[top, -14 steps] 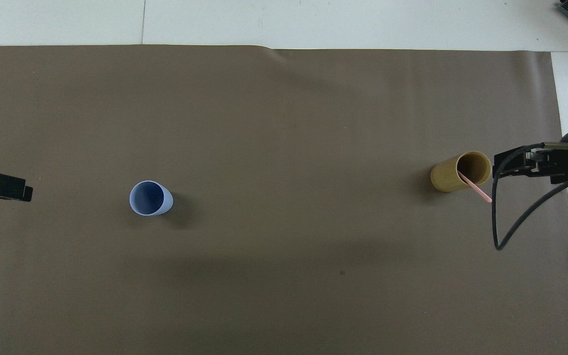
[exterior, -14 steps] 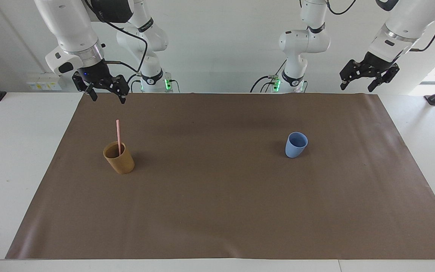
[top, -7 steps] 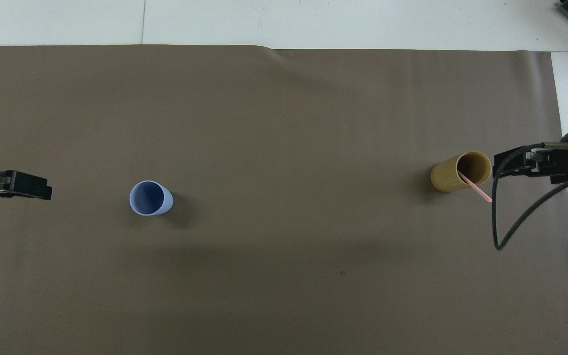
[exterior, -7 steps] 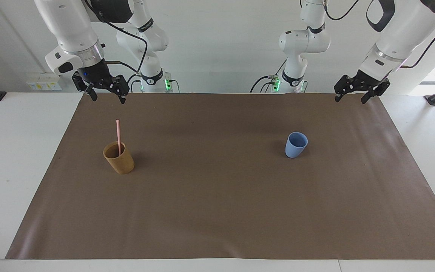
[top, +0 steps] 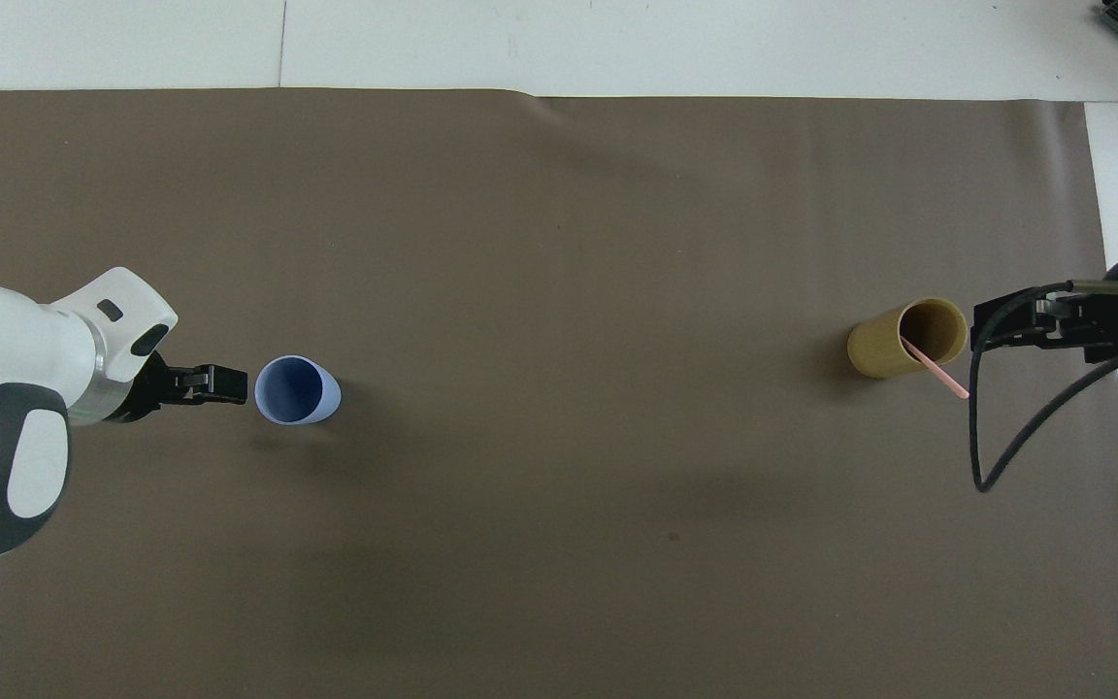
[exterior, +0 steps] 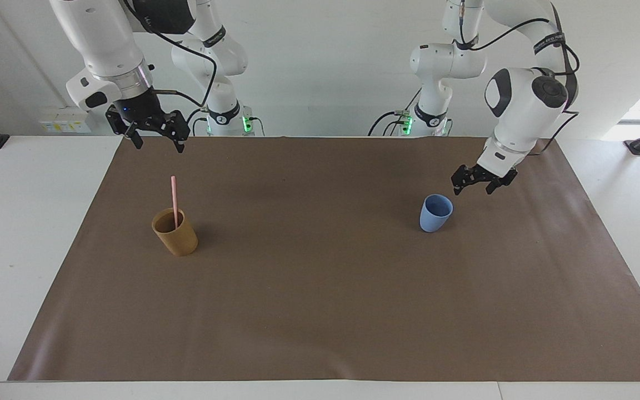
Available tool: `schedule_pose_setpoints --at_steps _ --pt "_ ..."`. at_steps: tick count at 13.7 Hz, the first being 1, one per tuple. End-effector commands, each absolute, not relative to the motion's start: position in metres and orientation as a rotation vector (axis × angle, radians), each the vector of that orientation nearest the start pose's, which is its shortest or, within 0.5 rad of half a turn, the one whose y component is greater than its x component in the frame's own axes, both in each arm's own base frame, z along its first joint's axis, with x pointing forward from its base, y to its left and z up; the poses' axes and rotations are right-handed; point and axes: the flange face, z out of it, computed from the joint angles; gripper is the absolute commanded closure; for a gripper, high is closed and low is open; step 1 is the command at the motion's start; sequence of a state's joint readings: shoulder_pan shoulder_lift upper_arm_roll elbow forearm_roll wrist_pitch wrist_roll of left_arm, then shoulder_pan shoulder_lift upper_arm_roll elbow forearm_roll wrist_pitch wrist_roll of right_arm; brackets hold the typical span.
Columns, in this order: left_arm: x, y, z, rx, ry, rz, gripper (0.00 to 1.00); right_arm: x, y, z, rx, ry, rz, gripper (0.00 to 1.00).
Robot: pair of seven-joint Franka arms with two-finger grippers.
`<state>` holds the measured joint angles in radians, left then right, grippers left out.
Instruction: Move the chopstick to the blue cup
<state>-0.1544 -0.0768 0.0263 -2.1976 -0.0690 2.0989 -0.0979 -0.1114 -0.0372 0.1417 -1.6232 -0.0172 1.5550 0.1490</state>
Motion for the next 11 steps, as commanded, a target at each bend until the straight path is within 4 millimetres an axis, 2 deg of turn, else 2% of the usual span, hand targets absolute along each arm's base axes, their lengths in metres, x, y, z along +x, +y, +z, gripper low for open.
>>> schedule_pose_setpoints --at_steps 1,3,7,8,9,10,11 --pt "0.506 -0.087 0.398 -3.21 -0.071 0.016 0.0 0.539 0.011 0.617 -3.138 0.193 0.042 0.0" --pt "0.507 -0.09 0.389 -3.206 -0.063 0.035 0.0 0.539 0.01 0.617 -3.137 0.196 0.042 0.0" --pt "0.514 -0.097 0.348 -3.195 -0.05 0.055 0.0 0.539 0.01 0.617 -3.139 0.172 0.039 0.0" --pt "0.51 -0.106 0.344 -3.194 -0.022 0.058 0.0 0.539 0.009 0.617 -3.139 0.169 0.039 0.0" --pt "0.511 -0.107 0.345 -3.194 -0.022 0.058 0.61 0.539 0.009 0.617 -3.139 0.169 0.042 0.0" --pt "0.512 -0.109 0.346 -3.195 -0.019 0.056 1.0 0.539 0.009 0.617 -3.139 0.169 0.039 0.0" --pt "0.513 -0.11 0.347 -3.195 -0.007 0.053 1.0 0.539 0.009 0.617 -3.139 0.167 0.039 0.0"
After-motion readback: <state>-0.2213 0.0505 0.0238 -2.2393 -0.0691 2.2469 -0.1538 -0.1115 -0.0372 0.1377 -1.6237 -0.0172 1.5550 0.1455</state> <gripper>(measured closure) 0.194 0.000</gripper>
